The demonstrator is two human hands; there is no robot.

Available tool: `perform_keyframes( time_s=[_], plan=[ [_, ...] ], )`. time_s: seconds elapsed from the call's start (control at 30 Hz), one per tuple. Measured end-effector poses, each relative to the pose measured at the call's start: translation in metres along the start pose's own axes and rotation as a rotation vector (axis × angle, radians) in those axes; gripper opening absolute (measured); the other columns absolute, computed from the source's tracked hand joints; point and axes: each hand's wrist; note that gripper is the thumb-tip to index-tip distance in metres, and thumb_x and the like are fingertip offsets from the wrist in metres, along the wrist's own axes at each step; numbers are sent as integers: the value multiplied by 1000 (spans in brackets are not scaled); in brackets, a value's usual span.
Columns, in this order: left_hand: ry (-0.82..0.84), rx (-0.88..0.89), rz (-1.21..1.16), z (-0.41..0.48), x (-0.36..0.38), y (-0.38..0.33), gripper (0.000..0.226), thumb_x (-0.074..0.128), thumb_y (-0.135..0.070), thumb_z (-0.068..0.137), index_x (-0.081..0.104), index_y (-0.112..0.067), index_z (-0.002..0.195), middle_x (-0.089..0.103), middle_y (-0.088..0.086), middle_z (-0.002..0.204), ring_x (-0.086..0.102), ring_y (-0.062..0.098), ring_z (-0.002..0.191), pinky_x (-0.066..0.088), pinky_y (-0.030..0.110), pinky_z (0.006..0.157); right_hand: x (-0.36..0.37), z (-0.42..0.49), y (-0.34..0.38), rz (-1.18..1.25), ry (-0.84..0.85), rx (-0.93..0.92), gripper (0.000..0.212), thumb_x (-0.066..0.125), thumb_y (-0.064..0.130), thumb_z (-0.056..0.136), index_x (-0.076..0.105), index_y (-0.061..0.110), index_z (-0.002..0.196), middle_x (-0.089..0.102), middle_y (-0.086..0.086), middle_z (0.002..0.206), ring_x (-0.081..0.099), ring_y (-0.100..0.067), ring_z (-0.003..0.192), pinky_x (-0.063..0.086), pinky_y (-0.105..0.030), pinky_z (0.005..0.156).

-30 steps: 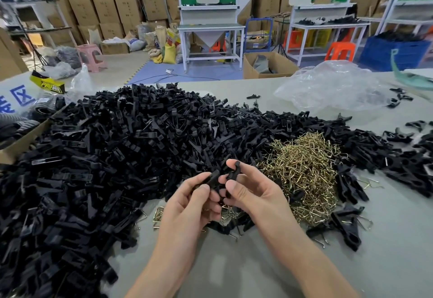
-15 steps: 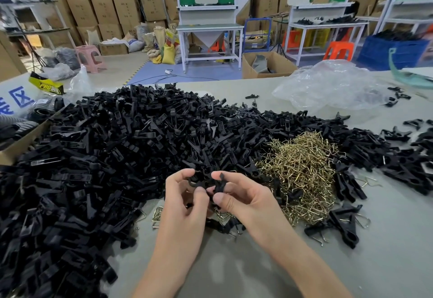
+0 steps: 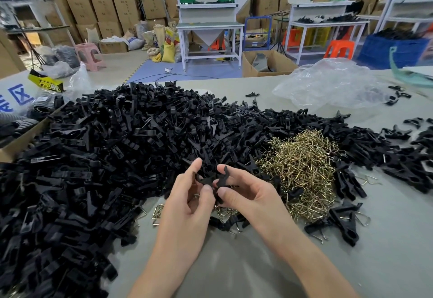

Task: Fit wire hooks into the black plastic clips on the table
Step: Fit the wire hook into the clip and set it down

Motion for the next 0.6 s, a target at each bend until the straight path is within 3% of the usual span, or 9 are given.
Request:
perform_keyframes(
  time_s=[0.1, 0.27, 0.6],
  plan=[
    [14, -12, -26, 0, -1, 2, 47, 55, -18, 98, 49, -51, 132, 64, -9, 98, 65, 7, 90, 53, 17, 83, 0, 0, 0, -4, 15, -2, 38, 69, 6, 92, 65, 28, 123, 76, 14, 99, 71, -4, 95, 56, -21, 84],
    [-7, 5, -45, 1, -1, 2, 46, 57, -14, 98, 53, -54, 120, 64, -24, 103, 65, 1, 87, 51, 10, 73, -1, -1, 1, -12, 12, -18, 39, 70, 8, 92, 66, 28, 126, 72, 21, 89, 69, 0, 90, 56, -22, 84],
    [-34, 9, -79, 0, 1, -2, 33, 60, -8, 96, 63, -32, 118, 67, -20, 100, 66, 0, 91, 48, 7, 72, -1, -1, 1, 25, 2, -16, 38, 69, 5, 91, 67, 24, 124, 71, 18, 82, 68, -1, 85, 56, -21, 81]
  ],
)
Point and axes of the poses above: each hand's wrist, its own z-axis towards the middle knuckle, its own x-axis out of the palm, y = z × x
